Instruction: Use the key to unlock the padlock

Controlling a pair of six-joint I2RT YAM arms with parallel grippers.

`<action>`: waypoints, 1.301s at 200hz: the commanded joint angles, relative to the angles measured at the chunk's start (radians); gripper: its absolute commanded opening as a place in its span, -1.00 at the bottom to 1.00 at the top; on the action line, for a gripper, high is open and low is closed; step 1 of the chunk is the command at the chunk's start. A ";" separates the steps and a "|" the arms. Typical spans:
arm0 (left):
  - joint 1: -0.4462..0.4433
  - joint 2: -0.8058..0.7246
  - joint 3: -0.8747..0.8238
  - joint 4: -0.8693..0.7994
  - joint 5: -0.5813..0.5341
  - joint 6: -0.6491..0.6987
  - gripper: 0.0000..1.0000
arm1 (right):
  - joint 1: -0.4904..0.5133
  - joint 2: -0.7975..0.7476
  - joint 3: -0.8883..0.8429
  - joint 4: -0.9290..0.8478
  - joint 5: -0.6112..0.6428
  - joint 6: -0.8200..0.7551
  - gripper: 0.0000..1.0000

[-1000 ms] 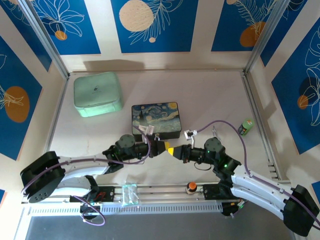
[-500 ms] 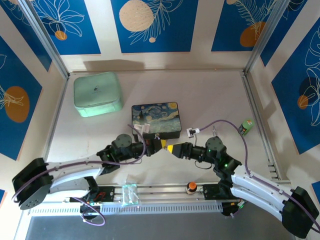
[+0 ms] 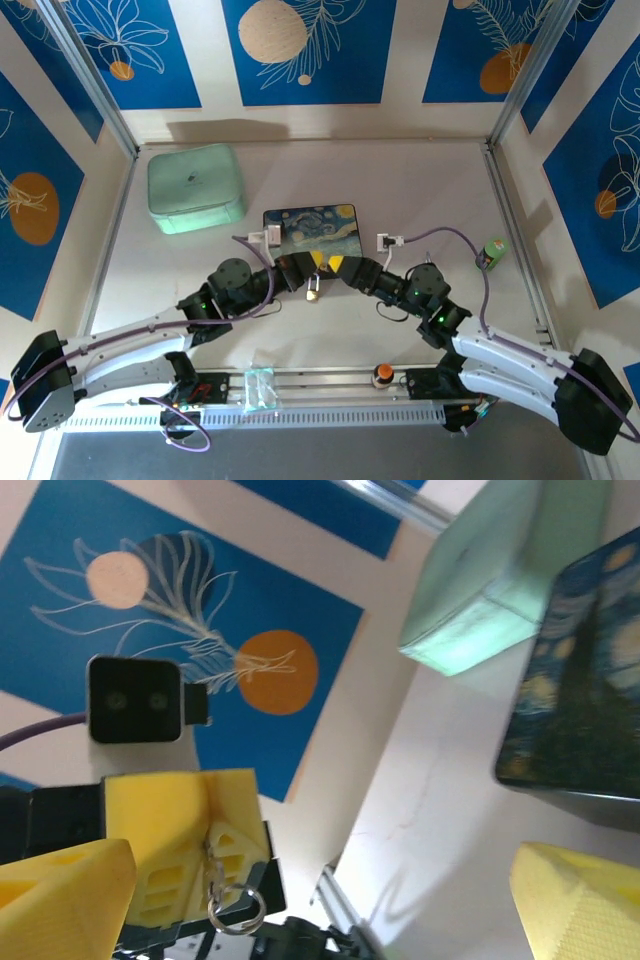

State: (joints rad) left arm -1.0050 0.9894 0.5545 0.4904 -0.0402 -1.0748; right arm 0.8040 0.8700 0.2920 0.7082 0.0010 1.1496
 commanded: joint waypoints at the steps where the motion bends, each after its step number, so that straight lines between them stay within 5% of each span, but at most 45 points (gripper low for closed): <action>1: -0.014 -0.016 0.018 0.063 -0.049 -0.033 -1.00 | 0.053 0.045 0.032 0.212 0.026 0.025 0.87; 30: -0.014 -0.026 0.023 0.073 -0.048 -0.024 -1.00 | 0.081 0.123 0.021 0.335 0.030 0.044 0.70; 63: -0.014 -0.038 0.015 0.063 -0.059 -0.030 -1.00 | 0.084 0.184 0.006 0.419 0.049 0.068 0.03; 126: -0.014 -0.042 -0.006 0.084 -0.063 -0.031 -1.00 | 0.046 0.134 0.013 0.357 0.027 0.065 -0.41; 260: -0.014 0.006 -0.027 0.158 -0.050 -0.066 -1.00 | 0.042 0.214 0.018 0.427 -0.004 0.097 -0.63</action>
State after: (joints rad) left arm -1.0065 0.9936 0.5278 0.6102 -0.0914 -1.1290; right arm 0.8494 1.0645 0.2947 1.0920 -0.0002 1.2388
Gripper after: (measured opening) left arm 0.066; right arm 0.193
